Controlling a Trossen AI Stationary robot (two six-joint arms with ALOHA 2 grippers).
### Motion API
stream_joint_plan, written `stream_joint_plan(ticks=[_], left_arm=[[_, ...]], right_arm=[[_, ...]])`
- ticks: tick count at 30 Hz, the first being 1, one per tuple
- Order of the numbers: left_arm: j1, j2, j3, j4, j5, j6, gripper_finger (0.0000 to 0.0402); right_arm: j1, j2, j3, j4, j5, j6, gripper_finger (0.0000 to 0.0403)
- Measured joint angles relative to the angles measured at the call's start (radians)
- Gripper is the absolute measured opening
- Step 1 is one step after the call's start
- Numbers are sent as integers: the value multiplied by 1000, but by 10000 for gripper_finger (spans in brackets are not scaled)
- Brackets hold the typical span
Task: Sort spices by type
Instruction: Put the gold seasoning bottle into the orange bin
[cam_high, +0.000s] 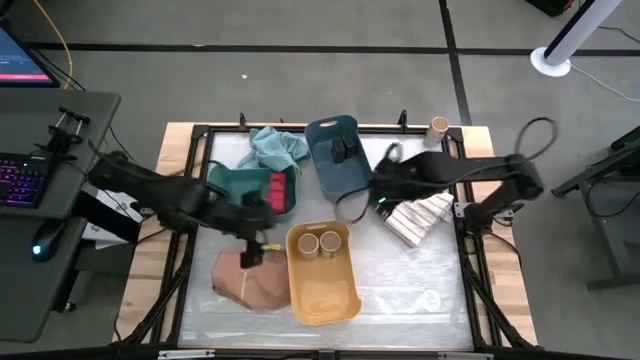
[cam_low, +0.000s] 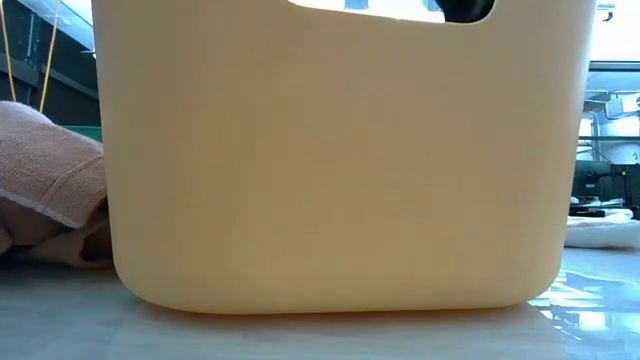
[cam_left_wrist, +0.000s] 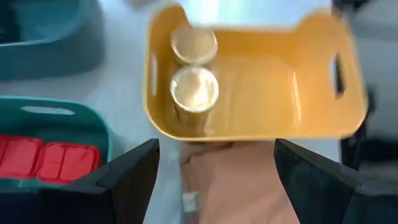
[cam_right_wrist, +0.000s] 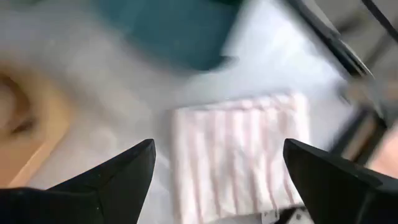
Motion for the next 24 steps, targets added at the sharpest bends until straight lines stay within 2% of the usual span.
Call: stream_joint_plan(ticks=[6,10,12,14,18,19,24], left_arm=[[-31,-217,-173,138,-153,-149,301],[-34,-301,-244,188,-206,-152,300],[-34,-333,-265,221,-225,-122,300],[-33,-358,-276,257,-267,-81,300],[-13,-391,-296,393,-431,-27,300],[-3,-396,-300,424,-462,-7,300],[75,-398,-301,542,-533,109,300]], right_arm=[[-171,-267,-286,19,142,438,347],[-279,-344,-425,81,208,570,318],[-335,-345,-481,105,233,607,282],[-392,-335,-534,162,239,616,225],[-506,-306,-611,328,273,583,57],[-539,-301,-624,369,301,563,29],[-733,-258,-663,578,380,515,10]])
